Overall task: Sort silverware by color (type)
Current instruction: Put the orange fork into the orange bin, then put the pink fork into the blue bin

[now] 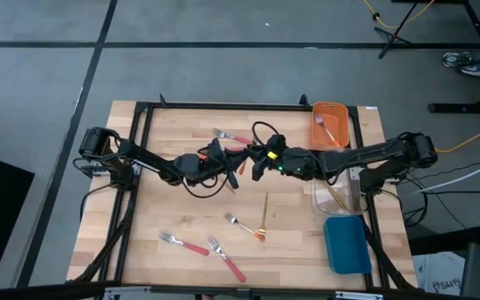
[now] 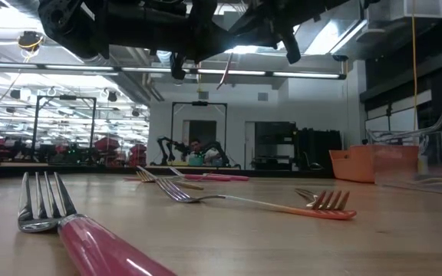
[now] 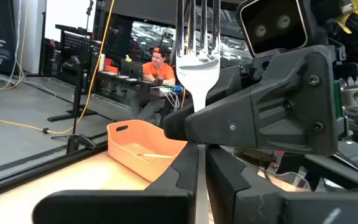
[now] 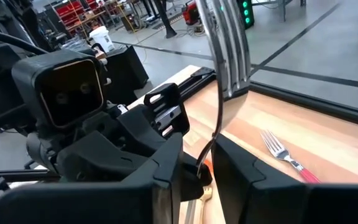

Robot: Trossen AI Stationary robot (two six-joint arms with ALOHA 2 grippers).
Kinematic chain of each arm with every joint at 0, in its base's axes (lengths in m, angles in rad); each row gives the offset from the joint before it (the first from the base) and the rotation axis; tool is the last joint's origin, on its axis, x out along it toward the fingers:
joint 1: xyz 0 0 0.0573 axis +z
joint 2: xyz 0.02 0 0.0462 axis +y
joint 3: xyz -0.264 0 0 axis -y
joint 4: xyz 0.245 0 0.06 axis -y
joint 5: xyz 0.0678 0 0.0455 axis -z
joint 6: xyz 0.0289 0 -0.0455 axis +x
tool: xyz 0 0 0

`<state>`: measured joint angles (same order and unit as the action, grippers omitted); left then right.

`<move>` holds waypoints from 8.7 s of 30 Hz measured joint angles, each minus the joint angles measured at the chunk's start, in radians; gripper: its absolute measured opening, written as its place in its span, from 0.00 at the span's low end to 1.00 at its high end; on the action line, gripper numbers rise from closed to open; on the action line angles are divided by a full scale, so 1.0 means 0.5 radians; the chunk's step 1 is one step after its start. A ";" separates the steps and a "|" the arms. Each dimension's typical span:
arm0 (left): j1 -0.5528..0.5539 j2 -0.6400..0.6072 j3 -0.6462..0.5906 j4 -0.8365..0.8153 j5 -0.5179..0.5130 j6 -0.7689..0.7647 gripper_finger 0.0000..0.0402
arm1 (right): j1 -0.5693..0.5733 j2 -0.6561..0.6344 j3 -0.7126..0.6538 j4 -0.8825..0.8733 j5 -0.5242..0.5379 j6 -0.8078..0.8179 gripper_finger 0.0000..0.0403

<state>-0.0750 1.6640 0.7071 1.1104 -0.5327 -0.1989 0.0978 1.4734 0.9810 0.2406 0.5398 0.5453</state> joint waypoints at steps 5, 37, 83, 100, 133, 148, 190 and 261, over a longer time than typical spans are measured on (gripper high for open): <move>0.000 0.000 0.000 0.001 0.000 0.000 0.03 | 0.000 0.000 0.000 0.003 0.003 -0.001 0.19; 0.000 0.000 0.000 -0.004 -0.007 -0.009 0.10 | -0.028 -0.037 0.000 -0.040 -0.040 -0.231 0.00; 0.002 0.000 0.000 -0.321 -0.002 -0.015 0.20 | -2.145 -0.783 -0.001 -1.857 -1.118 -0.827 0.00; 0.011 0.000 0.000 -0.321 -0.005 -0.015 0.20 | -2.279 -0.508 -0.001 -2.155 -1.113 -1.003 0.00; 0.011 0.000 0.000 -0.321 -0.002 -0.016 0.20 | -2.278 0.242 -0.001 -2.097 -0.832 -1.057 0.00; 0.011 0.000 0.000 -0.321 -0.002 -0.016 0.20 | -2.277 0.279 -0.001 -1.999 -0.797 -1.057 0.00; 0.008 0.000 0.000 -0.321 -0.002 -0.021 0.20 | -2.278 0.022 -0.001 -2.108 -0.840 -1.103 0.09; -0.157 0.003 -0.002 -0.637 0.401 -0.106 0.20 | -0.411 -0.675 -0.001 -2.100 -0.782 -0.613 0.09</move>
<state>-0.1534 1.6653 0.7059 0.7921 -0.3321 -0.2519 -0.1078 1.1358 0.9806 -0.8093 0.1487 0.2390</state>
